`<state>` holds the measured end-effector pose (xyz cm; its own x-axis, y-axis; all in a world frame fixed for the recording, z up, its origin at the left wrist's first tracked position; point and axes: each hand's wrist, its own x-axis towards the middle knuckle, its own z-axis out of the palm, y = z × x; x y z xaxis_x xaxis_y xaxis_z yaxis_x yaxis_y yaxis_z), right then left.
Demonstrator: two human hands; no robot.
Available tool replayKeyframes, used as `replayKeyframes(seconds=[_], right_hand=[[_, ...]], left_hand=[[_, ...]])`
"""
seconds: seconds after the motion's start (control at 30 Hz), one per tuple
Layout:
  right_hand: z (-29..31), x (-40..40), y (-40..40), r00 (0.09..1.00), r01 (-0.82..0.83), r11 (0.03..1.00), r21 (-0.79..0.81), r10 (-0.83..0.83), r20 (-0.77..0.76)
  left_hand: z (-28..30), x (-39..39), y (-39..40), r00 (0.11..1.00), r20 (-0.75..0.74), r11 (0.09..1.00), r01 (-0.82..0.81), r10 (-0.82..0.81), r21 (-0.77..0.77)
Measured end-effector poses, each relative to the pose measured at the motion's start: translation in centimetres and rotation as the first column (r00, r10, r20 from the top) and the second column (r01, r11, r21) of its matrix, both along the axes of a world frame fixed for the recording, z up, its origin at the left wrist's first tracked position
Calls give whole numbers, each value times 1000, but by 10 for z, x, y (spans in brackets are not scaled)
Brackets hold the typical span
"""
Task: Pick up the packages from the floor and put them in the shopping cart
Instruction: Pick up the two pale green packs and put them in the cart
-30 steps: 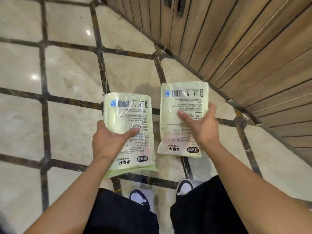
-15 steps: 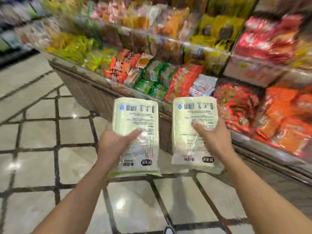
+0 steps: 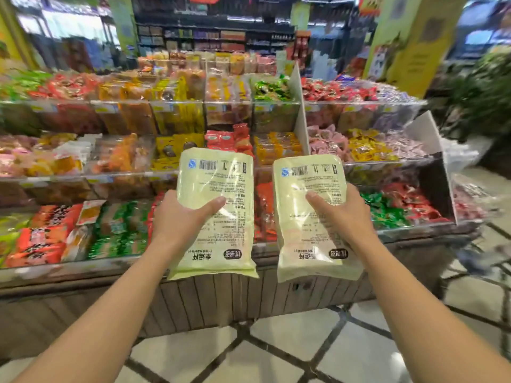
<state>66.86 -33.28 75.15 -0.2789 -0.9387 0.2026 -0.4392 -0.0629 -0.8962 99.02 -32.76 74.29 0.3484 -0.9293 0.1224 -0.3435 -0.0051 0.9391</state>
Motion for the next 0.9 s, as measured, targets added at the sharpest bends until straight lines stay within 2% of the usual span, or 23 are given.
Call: replayKeyframes(seconds=[0.13, 0.2, 0.43, 0.57, 0.7, 0.9], right_hand=[[18, -88, 65, 977, 212, 977, -32, -211, 37], [26, -134, 100, 946, 321, 946, -41, -318, 55], [37, -275, 208, 774, 632, 775, -18, -629, 77], [35, -355, 260, 685, 726, 688, -5, -723, 86], [29, -438, 303, 599, 799, 602, 8, -796, 91], [23, -551, 359, 554, 831, 556, 25, -830, 68]], left_hand=[[9, -79, -9, 969, -63, 971, 236, -237, -22], [12, -126, -11, 943, -27, 943, 330, -331, -29], [23, -307, 14, 795, -39, 795, 601, -606, -86], [17, -420, 32, 690, -103, 697, 716, -716, -49], [15, -528, 59, 665, -73, 669, 741, -743, -60], [14, -672, 98, 572, -64, 575, 817, -818, -48]])
